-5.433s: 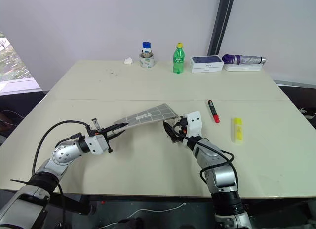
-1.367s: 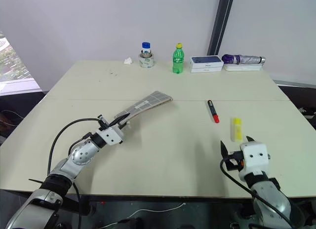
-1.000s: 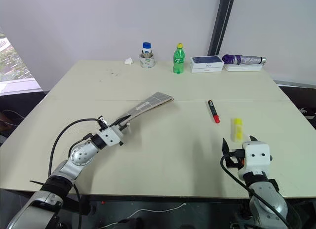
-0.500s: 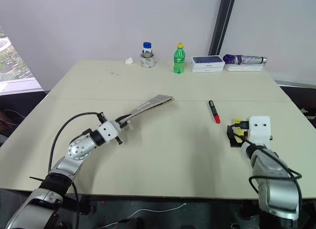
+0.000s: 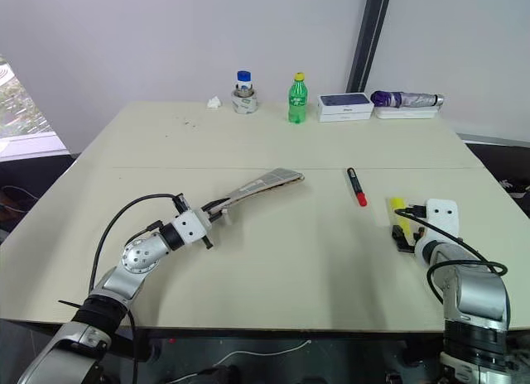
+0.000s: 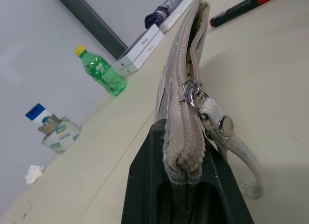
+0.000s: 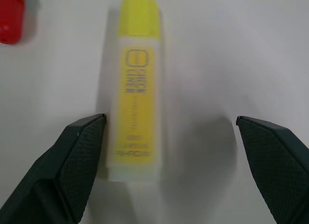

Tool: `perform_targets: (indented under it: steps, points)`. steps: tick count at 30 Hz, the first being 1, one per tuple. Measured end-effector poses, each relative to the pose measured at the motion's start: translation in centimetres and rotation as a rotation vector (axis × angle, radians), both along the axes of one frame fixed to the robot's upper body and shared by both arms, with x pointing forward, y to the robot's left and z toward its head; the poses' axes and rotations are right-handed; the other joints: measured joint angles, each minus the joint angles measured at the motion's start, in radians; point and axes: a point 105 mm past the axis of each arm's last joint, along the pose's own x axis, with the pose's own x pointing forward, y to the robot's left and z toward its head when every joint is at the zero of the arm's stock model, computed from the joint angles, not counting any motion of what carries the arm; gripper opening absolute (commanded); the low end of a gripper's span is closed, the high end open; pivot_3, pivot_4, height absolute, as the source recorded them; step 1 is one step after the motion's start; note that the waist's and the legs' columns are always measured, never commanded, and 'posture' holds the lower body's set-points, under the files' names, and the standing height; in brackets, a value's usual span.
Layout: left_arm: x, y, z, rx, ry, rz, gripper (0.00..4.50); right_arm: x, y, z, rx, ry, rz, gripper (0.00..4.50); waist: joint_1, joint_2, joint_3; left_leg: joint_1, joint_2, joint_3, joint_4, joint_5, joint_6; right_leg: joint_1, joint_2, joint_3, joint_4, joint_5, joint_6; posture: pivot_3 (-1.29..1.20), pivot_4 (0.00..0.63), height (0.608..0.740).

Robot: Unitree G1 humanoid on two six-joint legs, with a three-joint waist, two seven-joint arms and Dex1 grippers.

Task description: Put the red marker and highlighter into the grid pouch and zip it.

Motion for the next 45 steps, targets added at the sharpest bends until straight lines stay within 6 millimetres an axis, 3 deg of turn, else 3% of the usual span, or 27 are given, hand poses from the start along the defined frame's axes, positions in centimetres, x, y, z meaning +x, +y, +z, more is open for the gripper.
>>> perform_targets:
  steps: [3,7,9,14,16,19,21,25,29,32,45]
  points:
    - [0.0,0.0,0.1,0.0,-0.004,-0.002,0.0,0.1,0.4,-0.1,0.008,-0.008,0.015,3.6,0.002,0.0,0.0,0.0,0.0,0.0,0.0,0.0,0.0,0.0,0.0,0.0,0.0,0.0,0.0,0.0,0.15,0.74]
    - [0.0,-0.1,0.1,0.001,0.0,0.001,0.0,0.3,1.0,-0.2,0.013,-0.013,0.044,1.45,0.004,0.0,0.0,0.0,0.0,0.0,0.0,0.0,0.0,0.0,0.0,0.0,0.0,0.0,0.0,0.0,0.15,0.74]
    - [0.1,0.0,0.0,0.002,0.004,0.003,0.0,0.3,1.0,-0.2,0.01,-0.016,0.046,0.86,0.007,0.0,0.0,0.0,0.0,0.0,0.001,0.0,0.001,0.0,0.0,0.0,0.0,0.0,0.0,0.0,0.15,0.74]
    - [0.2,-0.2,0.2,0.005,0.003,-0.003,0.0,-1.0,1.1,0.2,-0.105,-0.016,0.154,0.87,0.008,0.0,0.0,-0.001,-0.001,0.0,0.0,-0.001,0.001,0.0,-0.001,0.0,-0.001,0.0,0.0,0.0,0.15,0.74]
    - [0.3,0.2,0.4,0.014,0.008,-0.003,0.0,-1.7,2.2,1.9,-0.135,-0.08,0.281,0.87,0.005,0.0,0.0,-0.001,-0.001,0.0,0.0,-0.001,0.001,0.0,0.0,0.0,-0.001,0.0,0.0,0.0,0.15,0.74]
    - [1.0,0.6,1.7,-0.005,0.005,-0.012,0.0,-2.5,5.8,5.9,-0.174,-0.205,0.553,0.87,-0.002,0.001,0.0,0.0,0.0,0.0,0.0,-0.001,0.001,0.0,0.002,0.0,0.0,0.0,0.0,0.0,0.15,0.74]
    - [1.3,0.8,2.3,-0.014,0.01,-0.021,0.0,-2.9,8.3,7.4,-0.199,-0.251,0.687,0.87,-0.002,0.0,0.0,0.0,0.001,-0.001,0.001,-0.001,0.001,0.0,0.002,0.0,0.0,0.0,0.0,0.0,0.15,0.74]
    - [1.2,0.6,2.1,0.021,0.026,-0.058,0.0,-2.9,13.2,7.1,-0.199,-0.255,0.867,0.87,0.003,0.0,0.0,-0.001,0.001,-0.001,0.001,-0.001,0.001,0.0,0.001,0.0,-0.001,0.0,0.0,0.0,0.15,0.74]
    - [0.7,0.1,1.8,0.066,0.018,-0.095,0.0,-2.5,15.8,6.4,-0.237,-0.236,0.942,0.87,0.008,0.0,0.001,-0.001,0.0,-0.001,0.002,-0.001,0.001,0.001,0.0,0.0,-0.001,0.0,0.0,0.0,0.15,0.74]
    - [0.0,-0.8,1.8,0.109,-0.01,-0.142,0.0,-2.4,16.7,6.0,-0.256,-0.229,0.965,0.87,0.008,0.0,0.001,-0.001,0.0,-0.002,0.002,0.0,0.001,0.001,0.0,-0.001,-0.001,0.0,0.0,0.0,0.15,0.74]
    - [-0.3,-0.9,1.7,0.126,-0.017,-0.129,0.0,-2.0,16.8,5.9,-0.233,-0.251,0.987,0.87,0.006,-0.001,0.001,-0.001,0.0,-0.002,0.002,-0.001,0.001,0.001,0.0,-0.001,-0.001,0.0,0.0,0.0,0.15,0.74]
